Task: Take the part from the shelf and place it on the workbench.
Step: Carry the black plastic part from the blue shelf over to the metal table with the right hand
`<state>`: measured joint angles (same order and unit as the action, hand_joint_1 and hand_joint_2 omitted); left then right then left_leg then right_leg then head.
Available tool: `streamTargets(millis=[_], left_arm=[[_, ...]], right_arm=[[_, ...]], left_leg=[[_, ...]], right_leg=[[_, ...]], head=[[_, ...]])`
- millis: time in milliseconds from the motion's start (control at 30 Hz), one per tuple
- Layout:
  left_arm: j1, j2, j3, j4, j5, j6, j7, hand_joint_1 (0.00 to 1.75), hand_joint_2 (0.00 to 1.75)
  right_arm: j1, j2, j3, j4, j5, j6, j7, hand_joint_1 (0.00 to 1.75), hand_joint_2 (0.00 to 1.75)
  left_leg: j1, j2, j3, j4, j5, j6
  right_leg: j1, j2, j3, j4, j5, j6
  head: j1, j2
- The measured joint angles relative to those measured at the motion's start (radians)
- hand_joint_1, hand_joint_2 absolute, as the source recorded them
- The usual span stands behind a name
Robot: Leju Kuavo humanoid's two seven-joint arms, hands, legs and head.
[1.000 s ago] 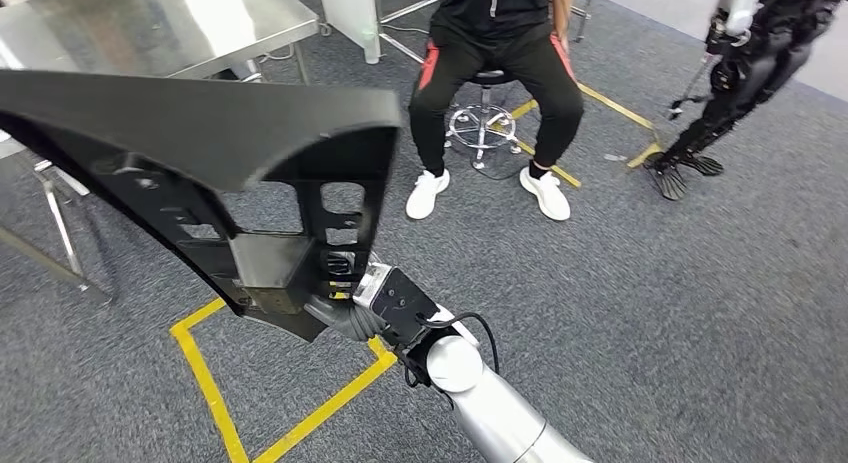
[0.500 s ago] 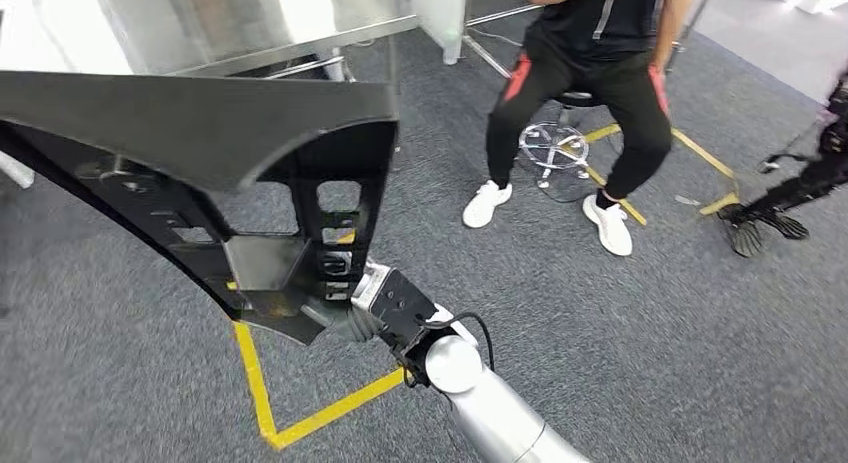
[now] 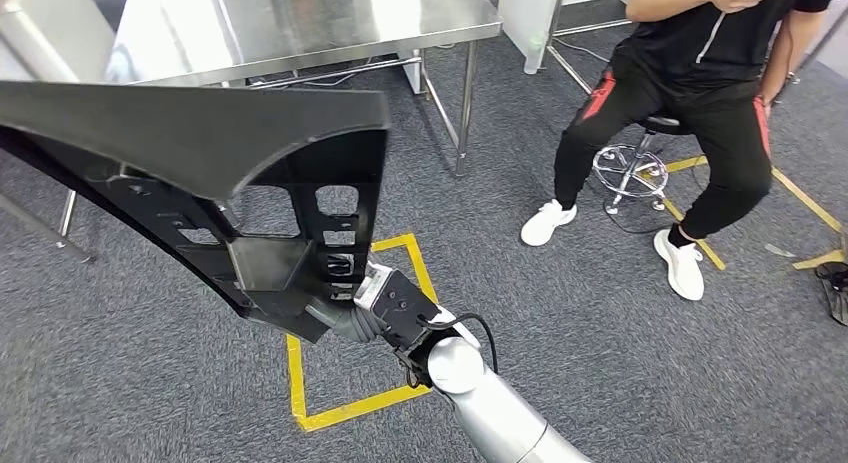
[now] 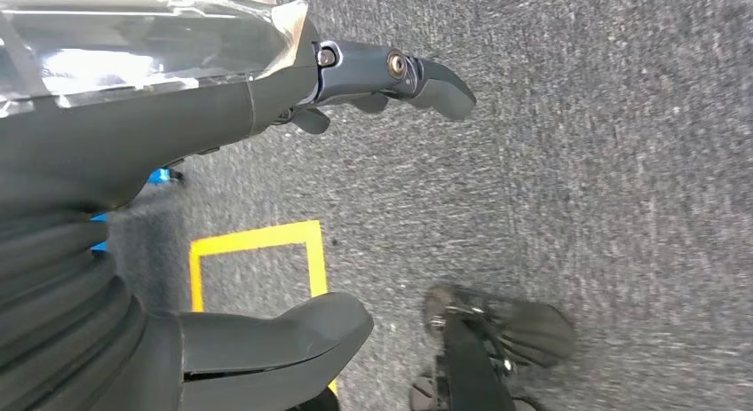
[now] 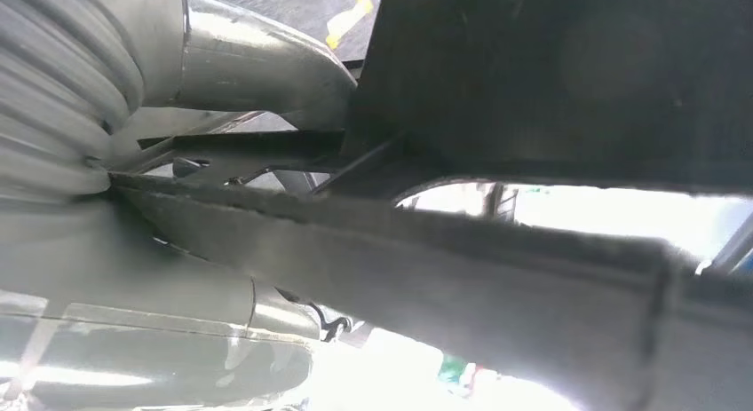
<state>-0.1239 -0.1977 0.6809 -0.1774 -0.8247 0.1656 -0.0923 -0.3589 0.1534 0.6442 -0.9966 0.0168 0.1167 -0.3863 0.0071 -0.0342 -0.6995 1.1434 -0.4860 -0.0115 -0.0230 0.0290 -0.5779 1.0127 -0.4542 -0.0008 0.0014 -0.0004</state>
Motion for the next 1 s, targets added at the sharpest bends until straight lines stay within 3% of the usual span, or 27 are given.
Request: streamTargets(millis=[67,100,133,200,267,300,433,533,633,767,833,900,967,1000], left_arm=[[-0.001,0.000,0.000,0.000,0.002,0.001,-0.004,0.00,1.75],[0.000,0.000,0.000,0.000,0.004,0.002,-0.006,0.00,1.75],[0.001,0.000,0.000,0.000,0.006,0.003,-0.009,0.00,1.75],[0.002,0.001,0.000,0.000,0.008,0.004,-0.014,0.00,1.75],[0.001,0.000,0.000,0.000,0.009,0.002,-0.020,0.00,1.75],[0.000,0.000,0.000,0.000,0.010,0.000,-0.022,0.00,1.75],[0.000,-0.004,0.001,0.000,0.012,-0.002,-0.027,0.00,1.75],[0.001,-0.004,0.001,0.000,0.014,-0.002,-0.028,0.00,1.75],[0.001,-0.004,0.001,0.000,0.014,-0.004,-0.029,0.00,1.75],[0.001,-0.004,0.001,0.000,0.013,-0.012,-0.036,0.00,1.75],[0.001,-0.004,0.001,0.000,0.010,-0.013,-0.042,0.00,1.75],[0.001,-0.004,0.001,0.000,0.007,-0.013,-0.046,0.00,1.75],[0.001,-0.003,0.001,0.000,0.005,-0.013,-0.047,0.00,1.75],[0.000,-0.003,0.001,0.000,0.003,-0.014,-0.047,0.00,1.75]], right_arm=[[0.001,-0.002,0.000,0.001,0.001,0.000,-0.006,1.75,1.75],[0.001,-0.002,0.000,0.001,0.000,0.001,-0.008,1.75,1.75],[0.001,-0.002,0.000,0.001,0.000,0.002,-0.011,1.75,1.75],[0.001,-0.001,0.000,0.001,-0.002,0.004,-0.014,1.75,1.75],[-0.001,0.000,-0.002,0.001,-0.003,0.005,-0.014,1.75,1.75],[-0.002,0.001,-0.002,0.001,-0.003,0.006,-0.015,1.75,1.75],[-0.005,-0.001,-0.004,0.001,-0.004,0.007,-0.016,1.75,1.75],[-0.006,-0.001,-0.004,0.001,-0.004,0.007,-0.016,1.75,1.75],[-0.006,-0.001,-0.004,0.001,-0.004,0.007,-0.016,1.75,1.75],[-0.006,-0.001,-0.004,0.002,-0.004,0.007,-0.016,1.75,1.75],[-0.006,-0.001,-0.005,0.002,-0.005,0.007,-0.016,1.75,1.75],[-0.006,0.000,-0.006,0.002,-0.005,0.005,-0.018,1.75,1.75],[-0.007,0.005,-0.010,0.001,-0.005,0.003,-0.020,1.75,1.75],[-0.009,0.006,-0.011,0.001,-0.005,0.001,-0.022,1.75,1.75]], left_leg=[[0.008,0.029,-0.070,0.133,-0.055,-0.010],[0.013,0.031,-0.089,0.164,-0.059,-0.015],[0.018,0.032,-0.087,0.156,-0.044,-0.019],[0.026,0.039,-0.018,0.030,0.023,-0.024],[0.025,0.046,0.052,-0.093,0.064,-0.020],[0.024,0.047,0.067,-0.118,0.069,-0.015],[0.020,0.038,0.069,-0.125,0.069,-0.002],[0.018,0.033,0.069,-0.125,0.065,0.006],[0.014,0.032,0.069,-0.124,0.064,0.009],[0.012,0.032,0.069,-0.123,0.063,0.011],[0.012,0.032,0.069,-0.123,0.063,0.011],[0.011,0.032,0.069,-0.124,0.058,0.021],[0.011,0.031,0.085,-0.145,0.060,0.039],[0.013,0.031,0.099,-0.162,0.066,0.046]], right_leg=[[0.001,-0.020,0.004,0.000,-0.005,-0.006],[0.001,-0.028,0.004,0.000,-0.006,-0.006],[-0.001,-0.033,0.006,0.001,-0.008,-0.004],[-0.005,-0.039,0.012,0.001,-0.014,0.006],[0.001,-0.044,0.017,0.002,-0.022,0.019],[0.006,-0.045,0.018,0.003,-0.026,0.021],[0.009,-0.049,0.020,-0.006,-0.029,0.011],[0.008,-0.053,0.025,-0.016,-0.028,0.014],[0.006,-0.054,0.031,-0.019,-0.025,0.021],[0.003,-0.054,0.035,-0.020,-0.025,0.040],[0.003,-0.054,0.035,-0.020,-0.025,0.041],[-0.002,-0.055,0.037,-0.027,-0.023,0.050],[-0.005,-0.055,0.044,-0.035,-0.022,0.062],[-0.003,-0.052,0.040,-0.021,-0.029,0.061]], head=[[-0.001,0.000],[-0.001,0.000],[-0.001,0.000],[-0.001,0.000],[0.000,0.000],[0.001,0.000],[0.004,0.000],[0.004,0.000],[0.004,0.000],[0.004,0.000],[0.004,0.000],[0.004,0.000],[0.004,0.000],[0.004,0.000]])
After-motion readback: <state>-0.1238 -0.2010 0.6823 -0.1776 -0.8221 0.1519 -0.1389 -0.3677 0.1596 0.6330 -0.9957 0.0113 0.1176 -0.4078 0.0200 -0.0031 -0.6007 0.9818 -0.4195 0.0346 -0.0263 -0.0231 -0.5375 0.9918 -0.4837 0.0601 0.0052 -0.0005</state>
